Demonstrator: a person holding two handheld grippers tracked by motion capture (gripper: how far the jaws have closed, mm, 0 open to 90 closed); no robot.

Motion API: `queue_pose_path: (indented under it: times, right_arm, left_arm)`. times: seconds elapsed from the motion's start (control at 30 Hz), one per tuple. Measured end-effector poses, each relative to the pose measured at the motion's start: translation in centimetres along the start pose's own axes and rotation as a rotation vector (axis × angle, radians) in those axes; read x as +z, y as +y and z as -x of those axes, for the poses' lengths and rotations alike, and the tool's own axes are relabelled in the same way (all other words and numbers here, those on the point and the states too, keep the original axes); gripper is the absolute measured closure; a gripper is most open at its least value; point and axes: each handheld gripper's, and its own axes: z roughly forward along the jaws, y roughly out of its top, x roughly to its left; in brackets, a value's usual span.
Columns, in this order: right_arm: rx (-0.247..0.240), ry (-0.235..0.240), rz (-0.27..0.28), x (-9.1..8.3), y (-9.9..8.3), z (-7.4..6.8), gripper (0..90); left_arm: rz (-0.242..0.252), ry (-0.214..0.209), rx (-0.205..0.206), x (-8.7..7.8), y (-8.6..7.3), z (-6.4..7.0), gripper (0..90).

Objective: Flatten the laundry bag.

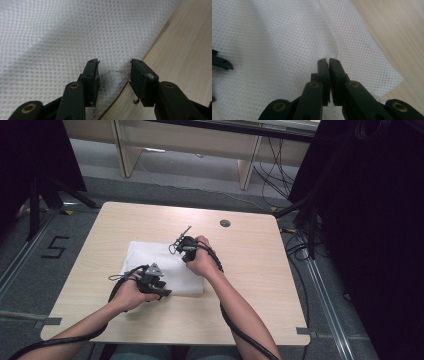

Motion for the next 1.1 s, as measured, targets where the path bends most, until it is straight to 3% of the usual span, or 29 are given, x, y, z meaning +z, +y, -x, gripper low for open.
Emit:
queue_pose_path:
  times: [0.17,0.23,0.27,0.4,0.53,0.57,0.67,0.77,0.87,0.93,0.97,1.1]
  right_arm:
    - [-0.022,0.037,0.048,-3.0,0.2,-1.4,89.0]
    - [-0.024,0.042,0.051,-3.4,0.1,-1.8,89.1]
    - [-0.028,0.068,0.067,-4.0,0.0,-2.4,89.0]
    - [-0.026,0.089,0.079,-4.7,-0.4,-3.0,89.0]
    - [-0.016,0.121,0.103,-5.2,-0.8,-3.6,89.0]
    - [-0.028,0.13,0.119,-5.4,-0.9,-3.9,89.1]
    - [-0.047,0.126,0.134,-5.6,-1.0,-4.2,89.1]
    - [-0.048,0.173,0.145,-5.9,-1.3,-5.1,89.0]
    - [-0.049,0.189,0.154,-6.0,-1.4,-5.5,89.0]
    - [-0.058,0.187,0.159,-6.1,-1.5,-5.9,89.1]
    - [-0.058,0.187,0.159,-6.1,-1.5,-5.9,89.1]
    - [-0.061,0.186,0.16,-5.9,-1.8,-6.0,89.0]
  left_arm:
    - [0.003,0.009,-0.008,0.1,-0.1,0.1,58.1]
    - [0.008,0.012,-0.017,0.1,-0.1,0.1,58.2]
    - [0.008,0.013,-0.014,0.1,-0.1,0.1,58.2]
    - [0.001,0.021,-0.001,0.0,-0.1,0.2,58.2]
    - [0.008,0.022,-0.018,0.1,-0.2,0.3,58.2]
    - [0.02,0.03,-0.059,0.1,-0.2,0.6,58.1]
    - [0.02,0.029,-0.036,0.1,-0.2,0.3,57.9]
    - [0.023,0.031,-0.043,0.1,-0.3,0.4,57.8]
    - [0.026,0.015,-0.04,0.0,-0.3,0.4,57.7]
    - [0.034,-0.006,-0.063,-0.1,-0.4,0.7,57.0]
    - [0.029,0.018,-0.055,-0.3,-0.4,0.7,57.0]
    - [0.024,0.003,-0.049,-1.3,-0.7,0.8,56.8]
